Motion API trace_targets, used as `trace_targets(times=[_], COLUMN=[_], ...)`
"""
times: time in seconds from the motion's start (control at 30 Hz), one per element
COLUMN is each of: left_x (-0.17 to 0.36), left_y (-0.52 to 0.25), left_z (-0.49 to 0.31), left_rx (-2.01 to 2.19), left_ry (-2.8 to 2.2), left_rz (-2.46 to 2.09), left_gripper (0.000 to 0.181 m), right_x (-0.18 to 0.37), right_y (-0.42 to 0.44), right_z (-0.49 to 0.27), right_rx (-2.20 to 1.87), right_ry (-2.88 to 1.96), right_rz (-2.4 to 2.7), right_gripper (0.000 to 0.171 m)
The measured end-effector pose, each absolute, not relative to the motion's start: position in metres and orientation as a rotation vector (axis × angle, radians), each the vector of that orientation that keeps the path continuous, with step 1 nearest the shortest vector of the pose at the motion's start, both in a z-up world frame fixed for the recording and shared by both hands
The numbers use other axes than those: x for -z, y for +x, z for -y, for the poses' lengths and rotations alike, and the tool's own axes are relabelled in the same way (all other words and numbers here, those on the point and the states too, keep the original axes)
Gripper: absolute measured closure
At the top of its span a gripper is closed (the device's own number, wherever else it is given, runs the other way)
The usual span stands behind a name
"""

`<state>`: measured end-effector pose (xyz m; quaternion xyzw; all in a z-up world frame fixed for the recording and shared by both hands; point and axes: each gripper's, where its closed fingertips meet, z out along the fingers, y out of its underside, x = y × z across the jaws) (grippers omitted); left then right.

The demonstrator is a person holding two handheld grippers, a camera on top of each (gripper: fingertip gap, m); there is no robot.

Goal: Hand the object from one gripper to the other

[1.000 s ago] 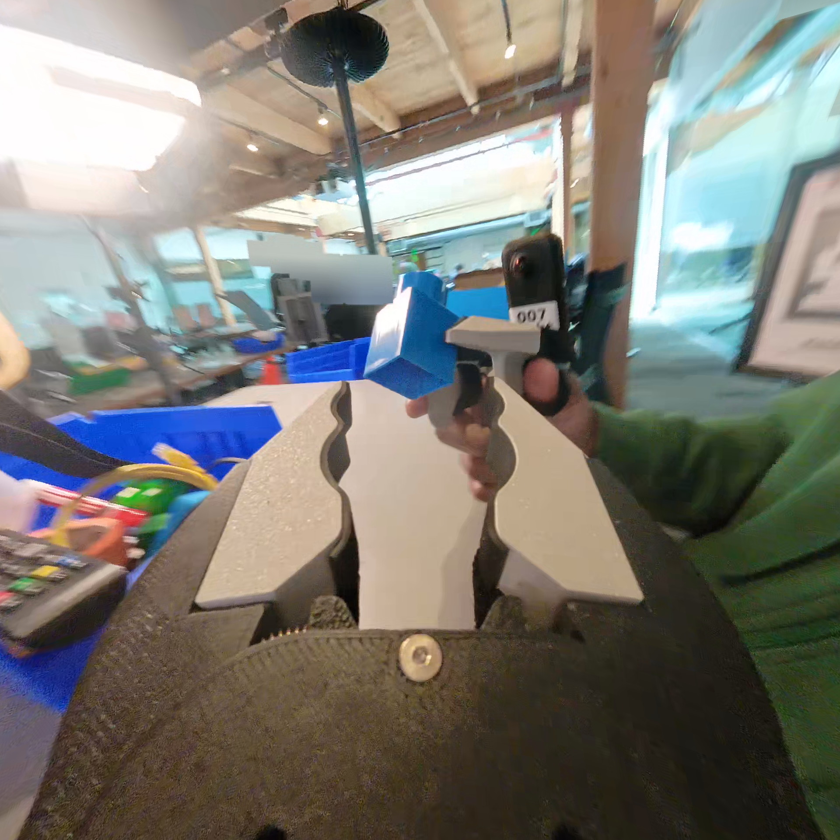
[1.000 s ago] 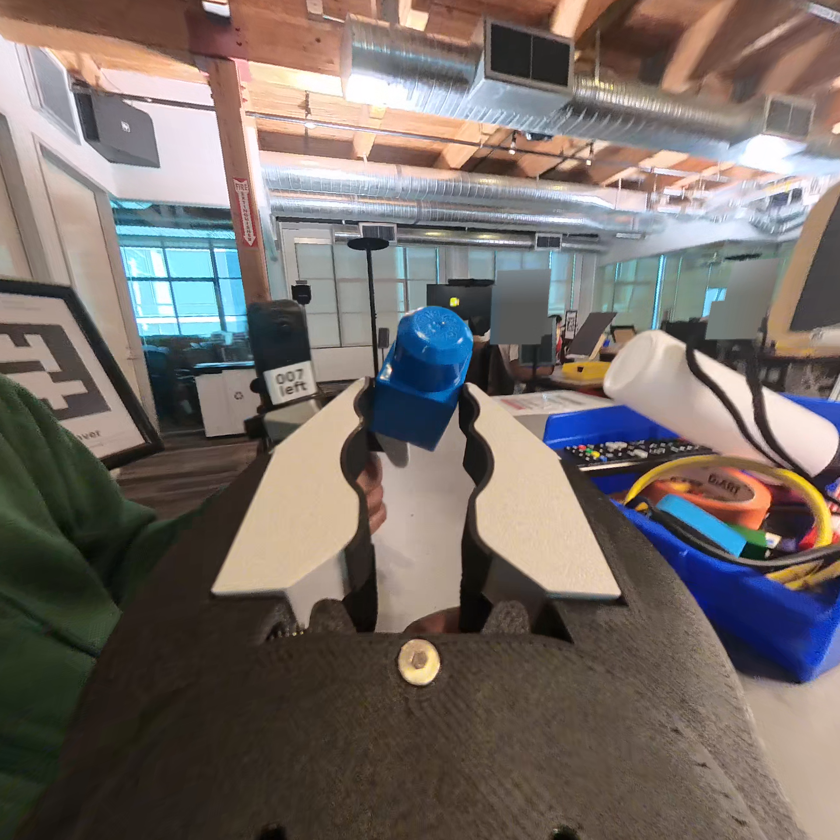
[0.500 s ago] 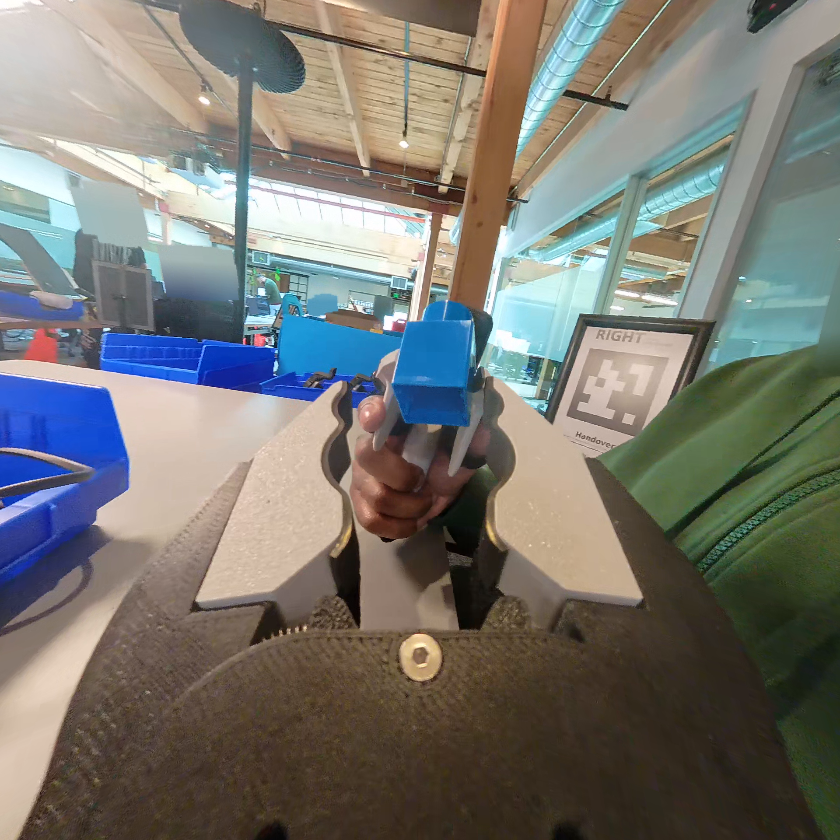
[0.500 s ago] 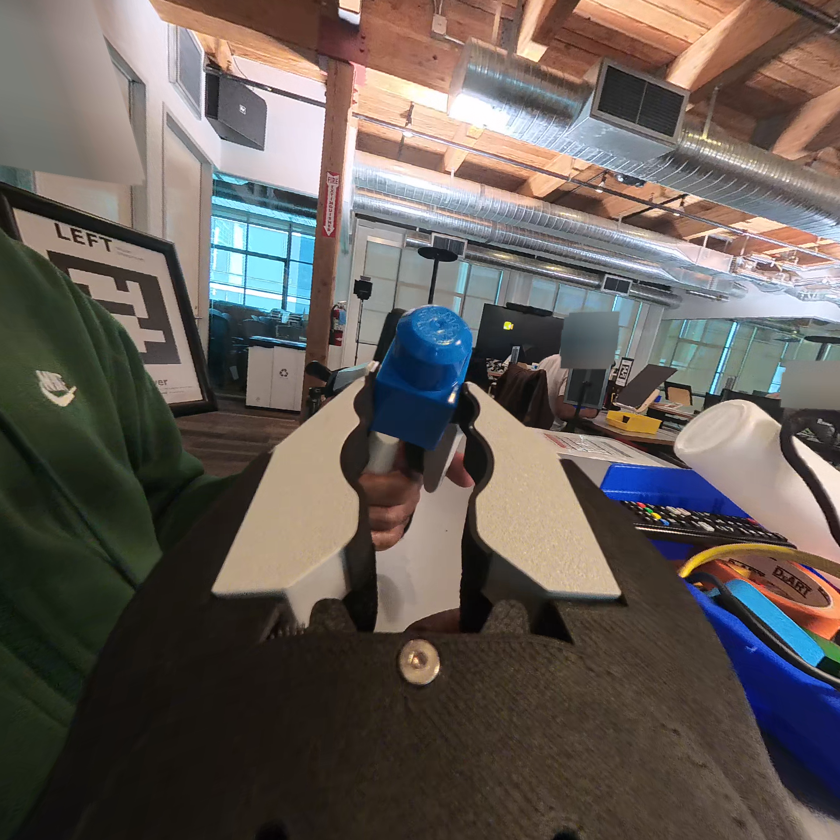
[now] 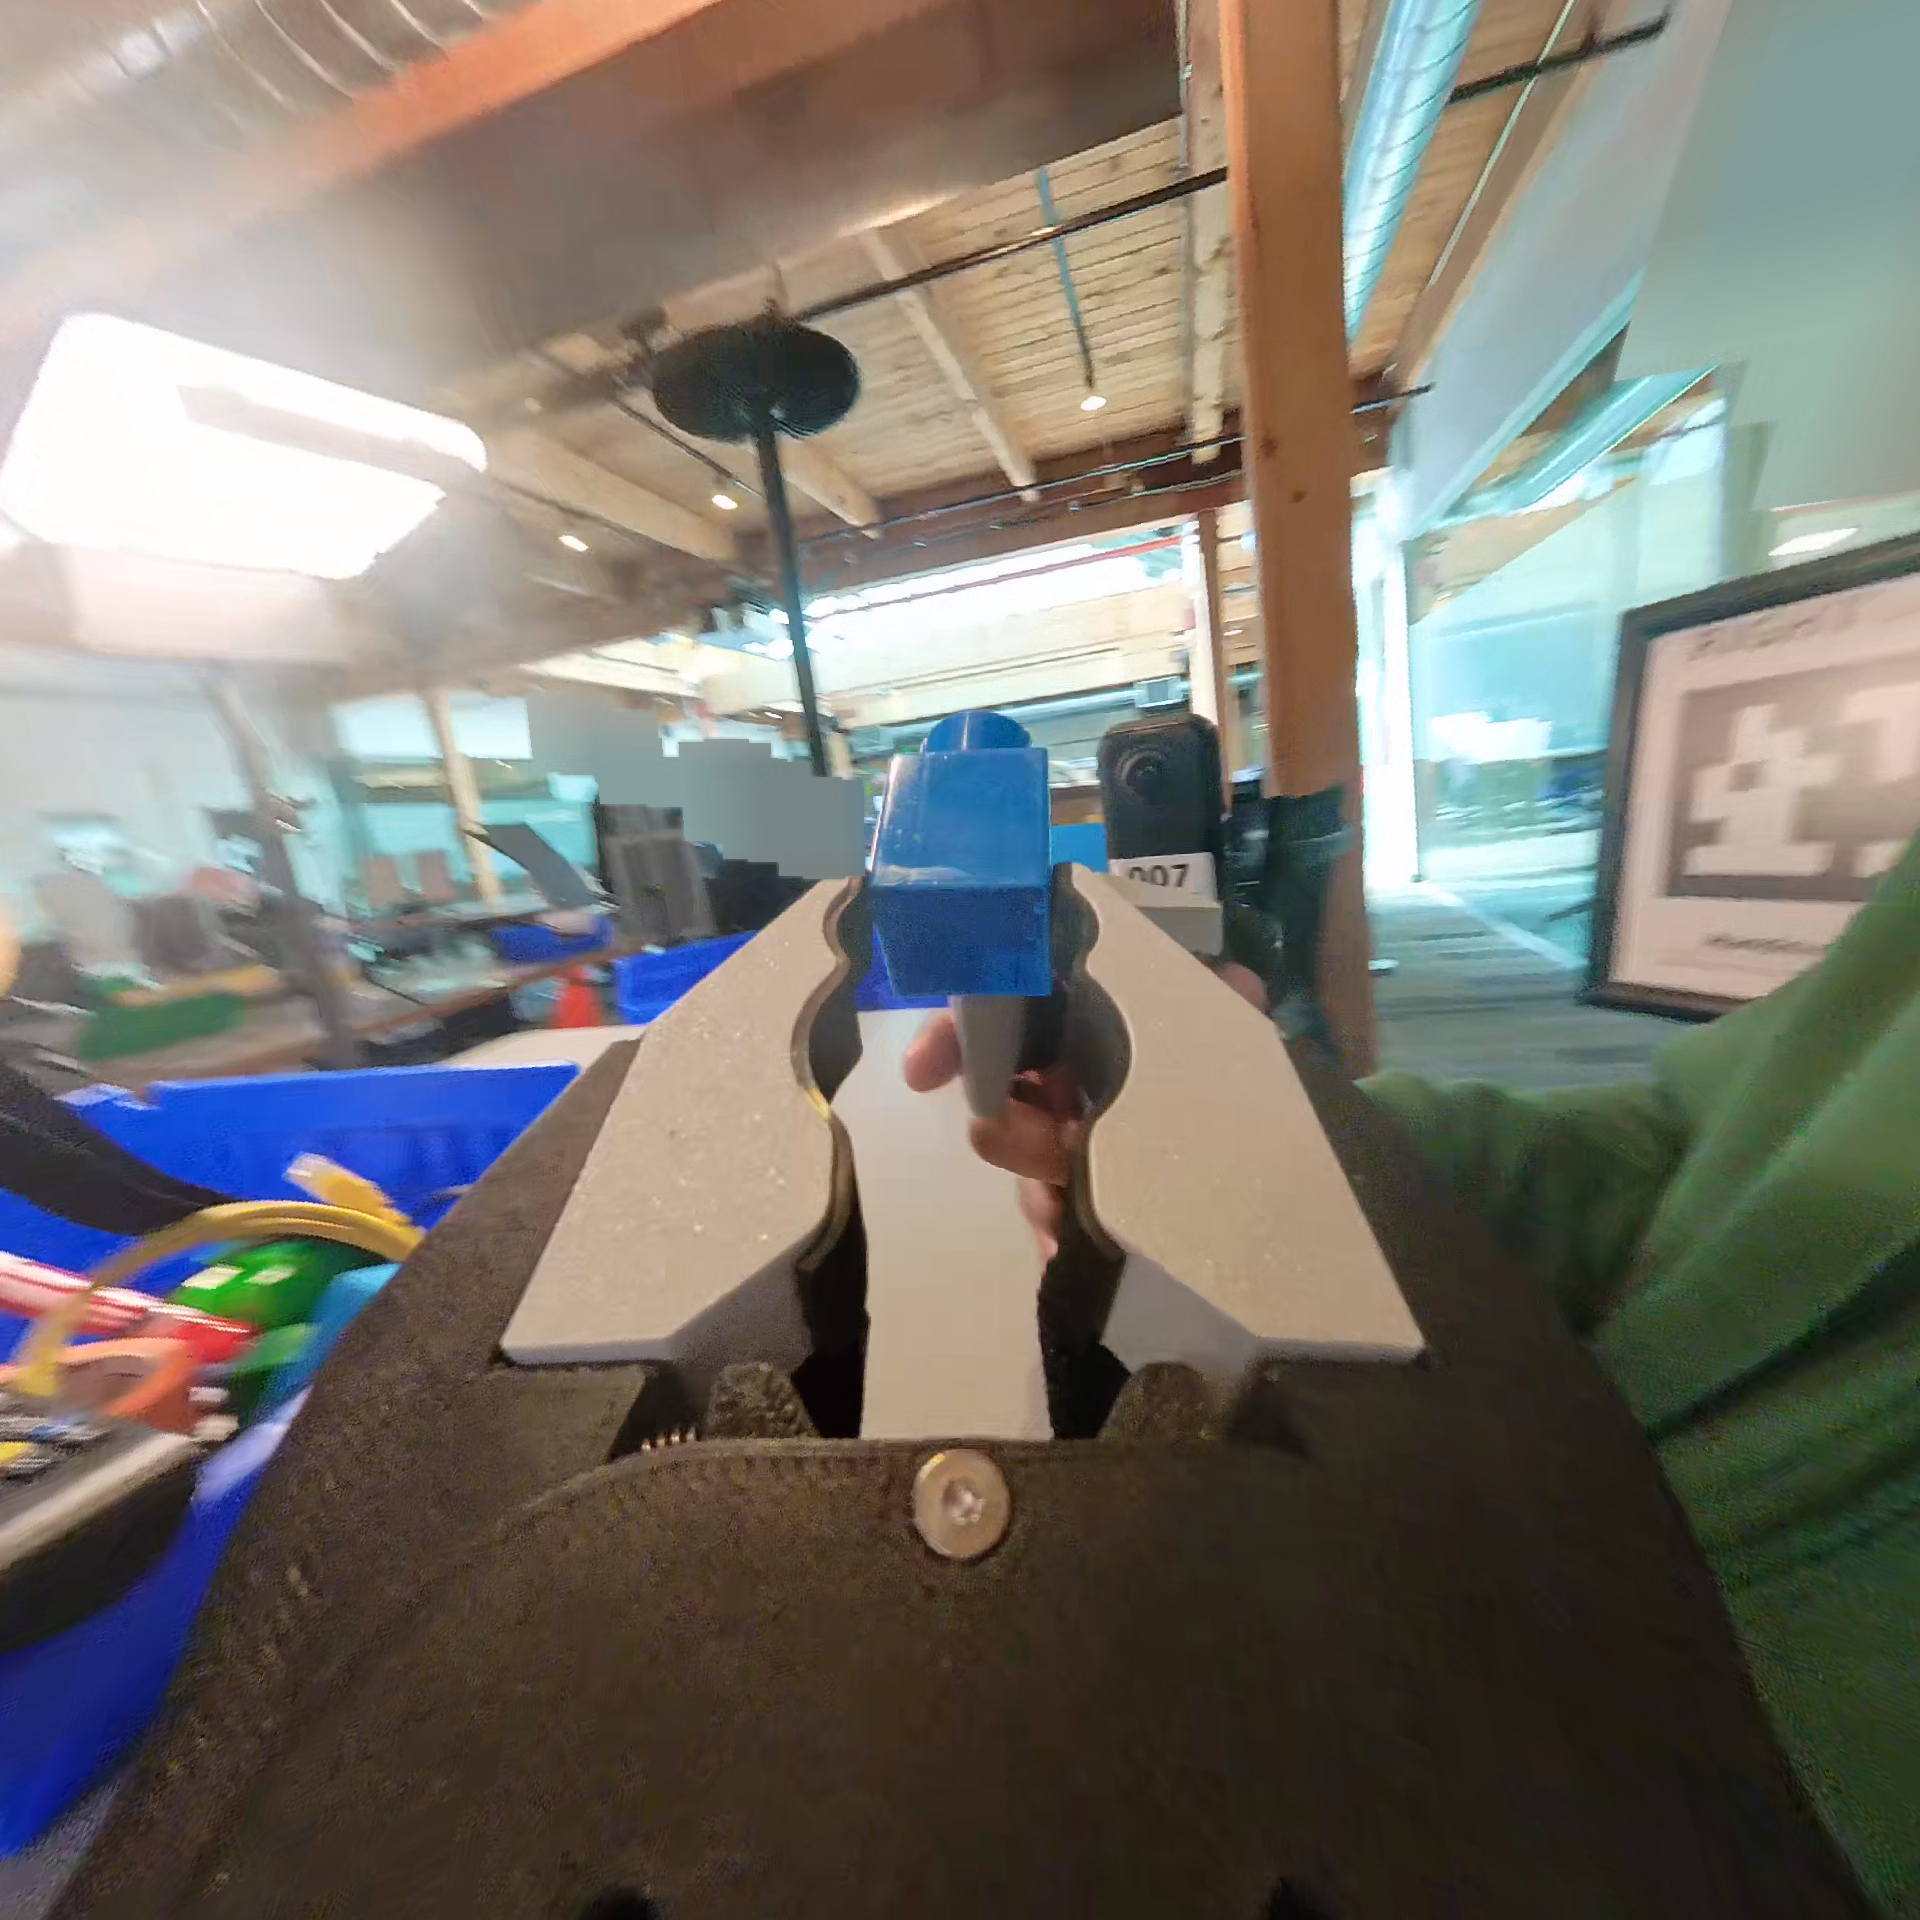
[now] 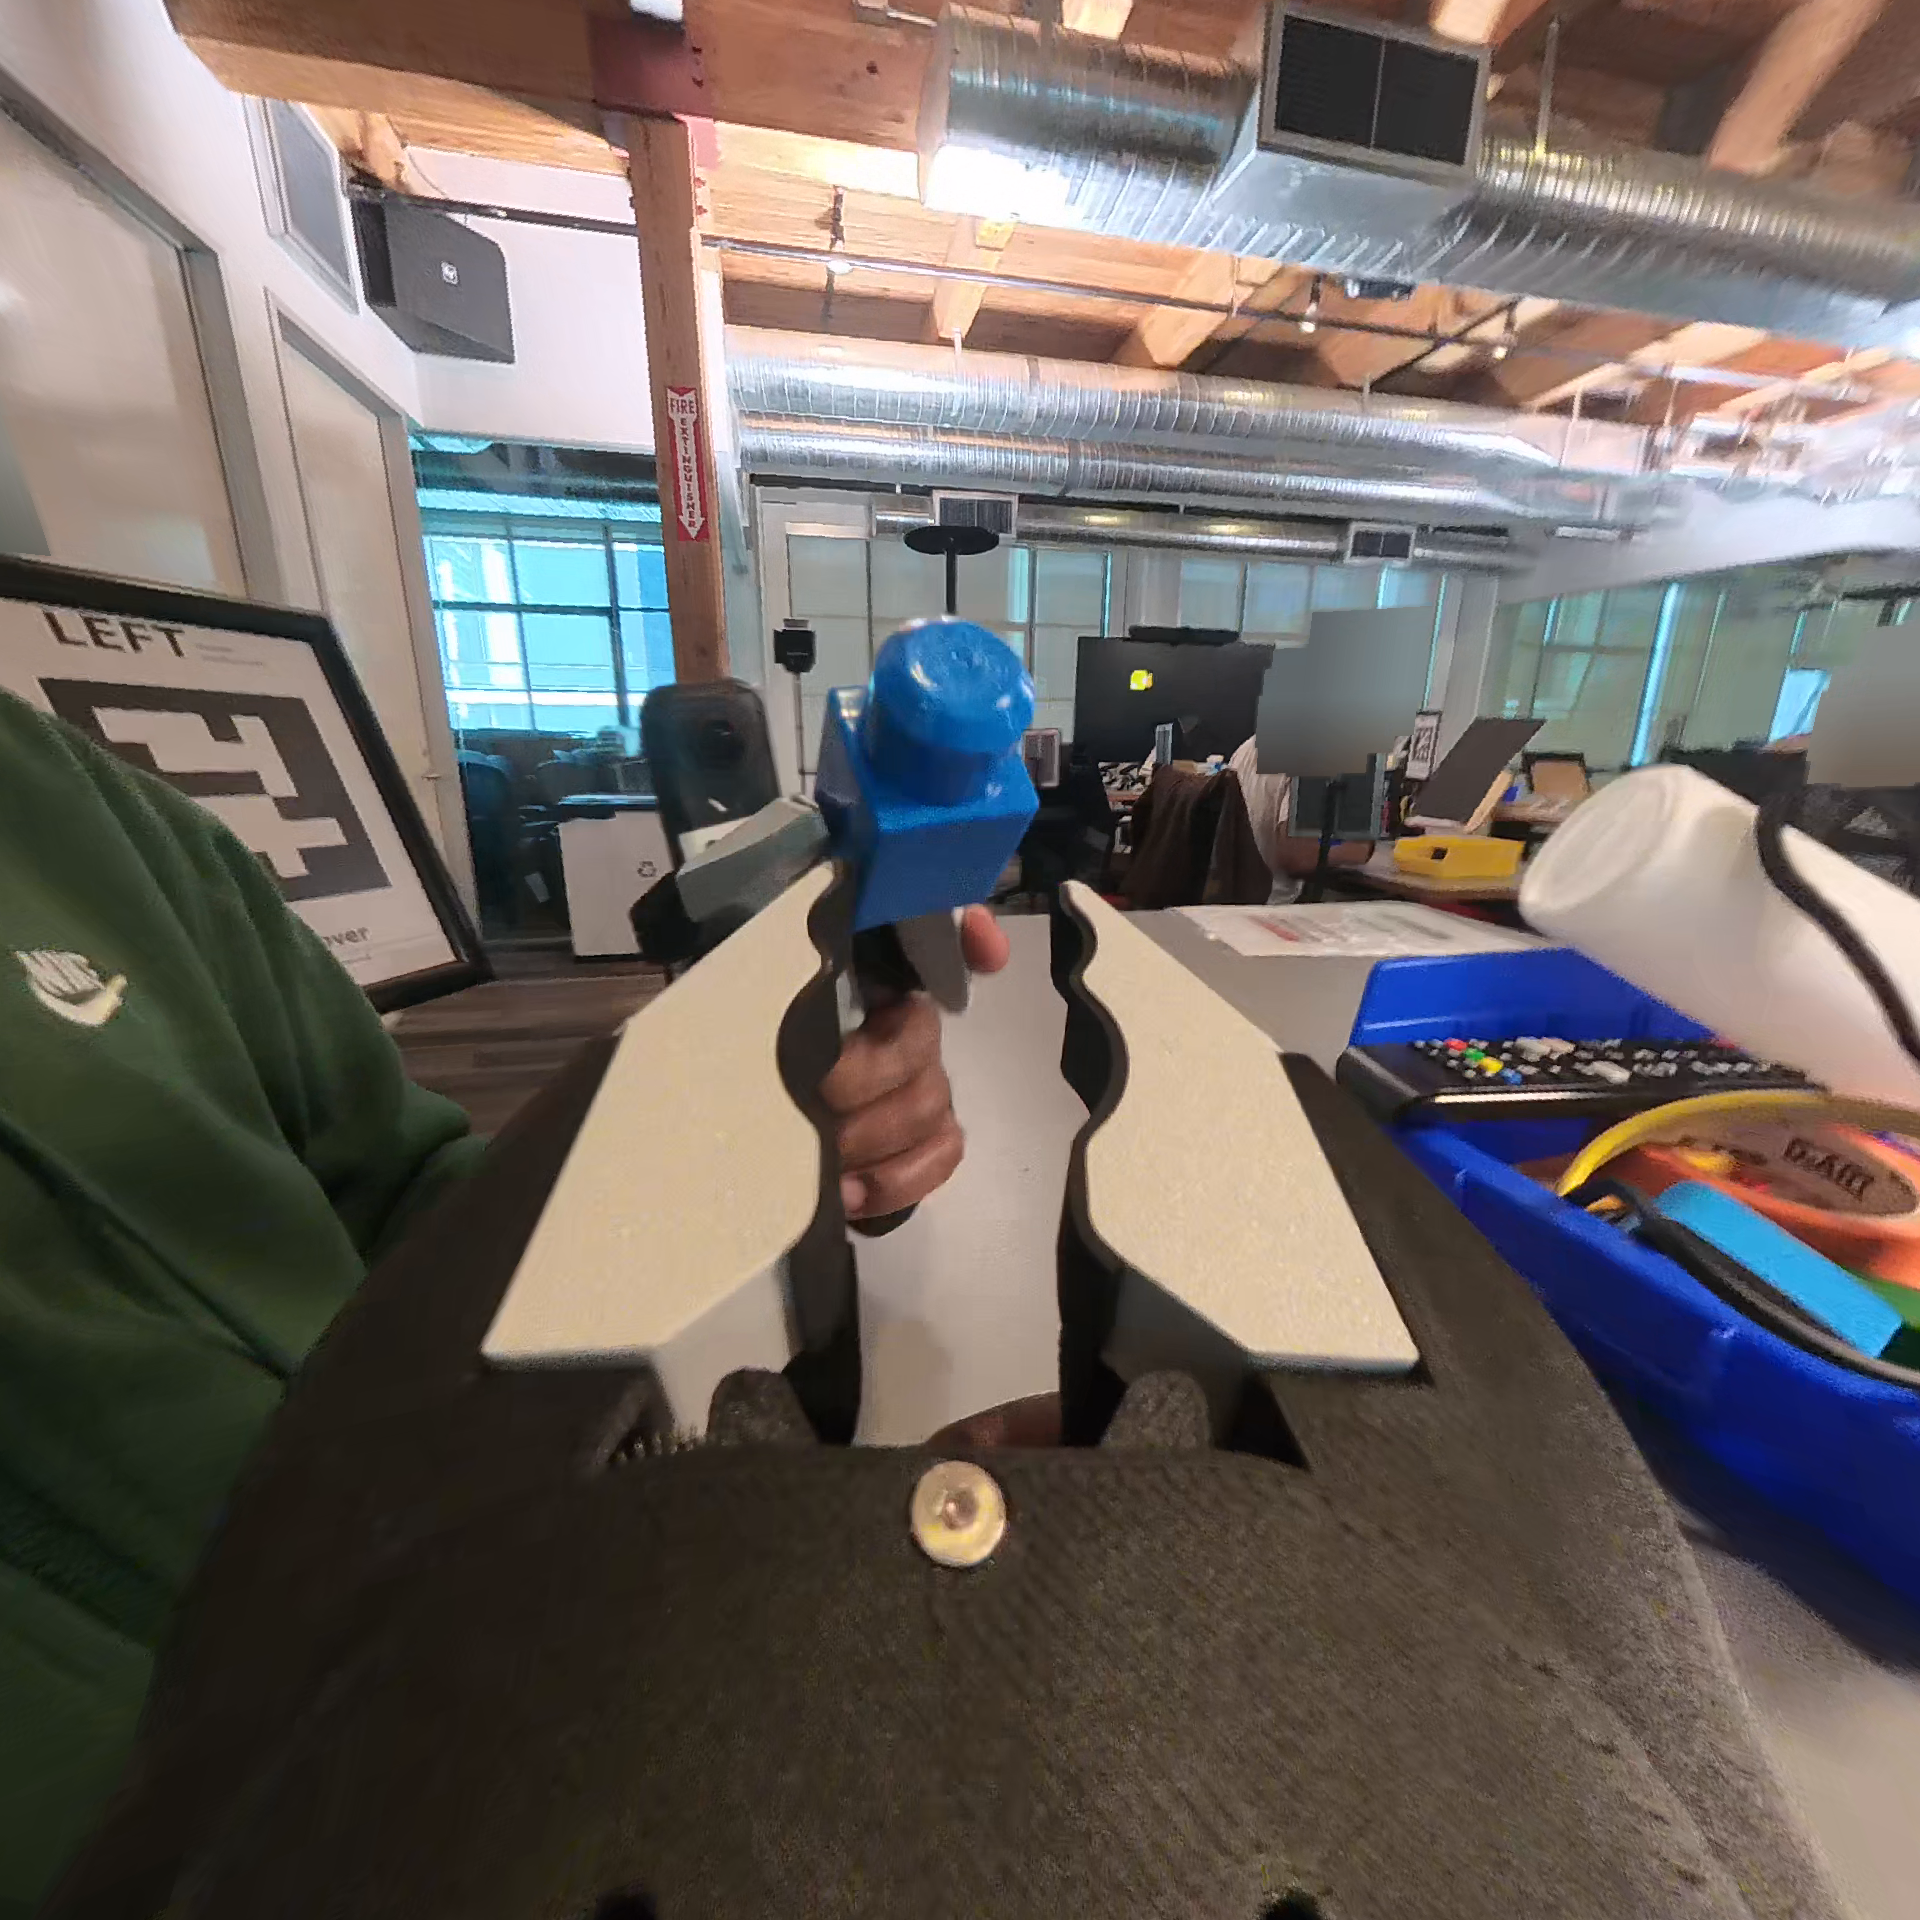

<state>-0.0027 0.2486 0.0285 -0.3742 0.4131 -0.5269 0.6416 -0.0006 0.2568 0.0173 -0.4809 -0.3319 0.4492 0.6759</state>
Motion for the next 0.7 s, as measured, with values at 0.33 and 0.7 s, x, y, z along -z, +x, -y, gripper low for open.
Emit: trace_targets(times=[0.33, 0.7], left_x=[-0.031, -0.010], left_y=[-0.004, 0.015], left_z=[-0.266, -0.268], left_rx=[0.551, 0.324], left_ry=[-0.726, -0.706], left_rz=[-0.881, -0.997], left_gripper=[0.146, 0.146], right_x=[-0.012, -0.011], right_y=[0.002, 0.006], right_z=[-0.266, -0.274], right_rx=[-1.220, -1.187], right_ry=[-1.198, -1.221], right_rz=[0.666, 0.625], right_gripper=[0.117, 0.131])
